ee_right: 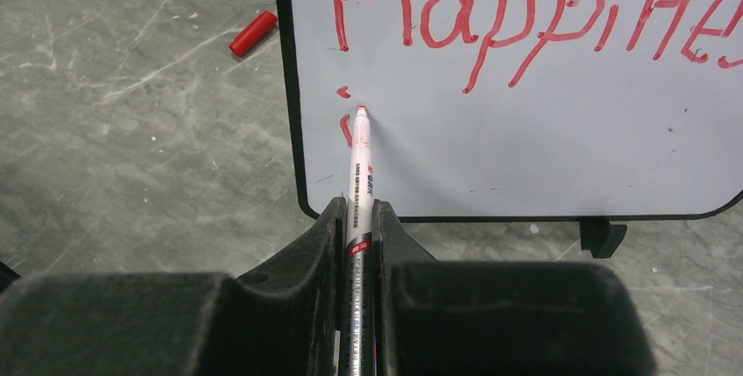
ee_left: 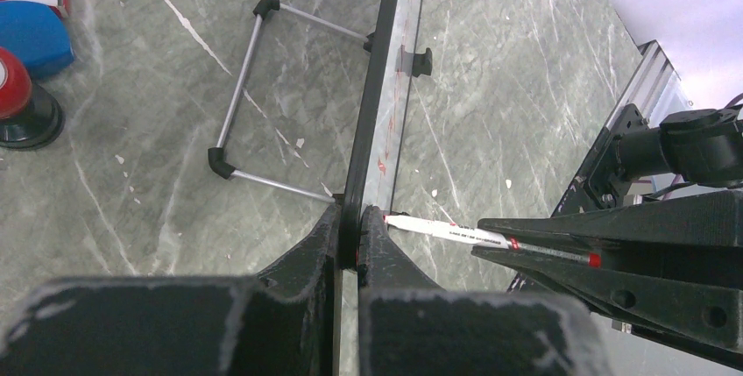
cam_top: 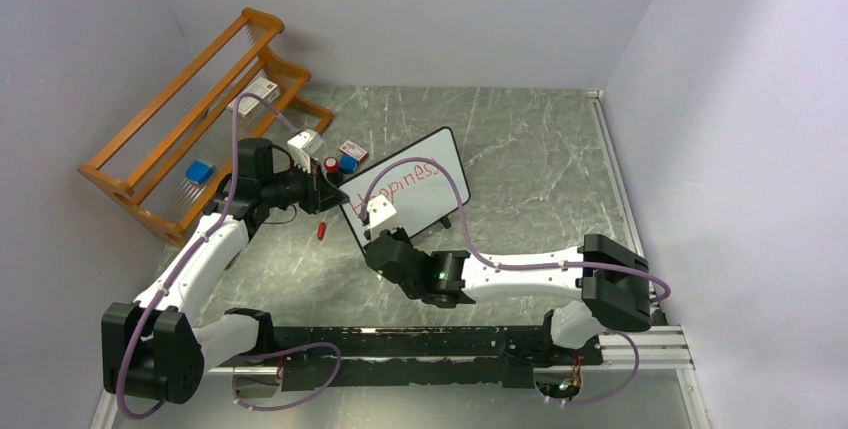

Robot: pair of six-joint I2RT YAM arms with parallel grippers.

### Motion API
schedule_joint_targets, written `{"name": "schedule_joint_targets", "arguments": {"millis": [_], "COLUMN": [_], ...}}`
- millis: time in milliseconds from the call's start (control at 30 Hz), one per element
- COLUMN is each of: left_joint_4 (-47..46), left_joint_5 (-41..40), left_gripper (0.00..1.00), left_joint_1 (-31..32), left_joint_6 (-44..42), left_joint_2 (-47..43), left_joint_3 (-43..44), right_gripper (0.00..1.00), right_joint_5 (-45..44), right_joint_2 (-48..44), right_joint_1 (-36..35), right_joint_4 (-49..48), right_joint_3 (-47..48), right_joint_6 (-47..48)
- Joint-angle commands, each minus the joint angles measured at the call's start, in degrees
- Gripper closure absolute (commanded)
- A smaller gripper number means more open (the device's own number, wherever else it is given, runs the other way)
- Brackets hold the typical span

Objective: Write a sentence on the whiteboard

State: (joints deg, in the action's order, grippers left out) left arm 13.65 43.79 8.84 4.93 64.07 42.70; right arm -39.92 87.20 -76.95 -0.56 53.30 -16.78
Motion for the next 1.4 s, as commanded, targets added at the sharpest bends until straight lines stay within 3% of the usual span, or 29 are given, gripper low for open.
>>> {"name": "schedule_joint_targets", "arguments": {"millis": [0, 767, 1367], "left_joint_4": [4.8, 4.7, 4.7], "left_joint_5": [-5.8, -5.7, -5.4], "left_gripper": [0.95, 0.95, 0.95], "left_joint_1": [-0.3, -0.3, -0.3], "left_joint_6": [-3.2, -3.1, -3.2], "left_joint_2": [0.8, 1.1, 1.1], "left_joint_3": [-1.0, -1.0, -1.0], "right_gripper": [1.0, 1.0, 1.0], "right_joint_5": [-1.5, 0.9, -0.4], "right_joint_2": [0.3, 0.5, 0.4], "right_joint_1": [0.3, 0.5, 0.7], "right_joint_4": [-0.8, 2.3, -1.9], "right_joint_3": [0.3, -2.0, -0.3], "right_joint_6": [-1.4, -4.5, -1.3]}}
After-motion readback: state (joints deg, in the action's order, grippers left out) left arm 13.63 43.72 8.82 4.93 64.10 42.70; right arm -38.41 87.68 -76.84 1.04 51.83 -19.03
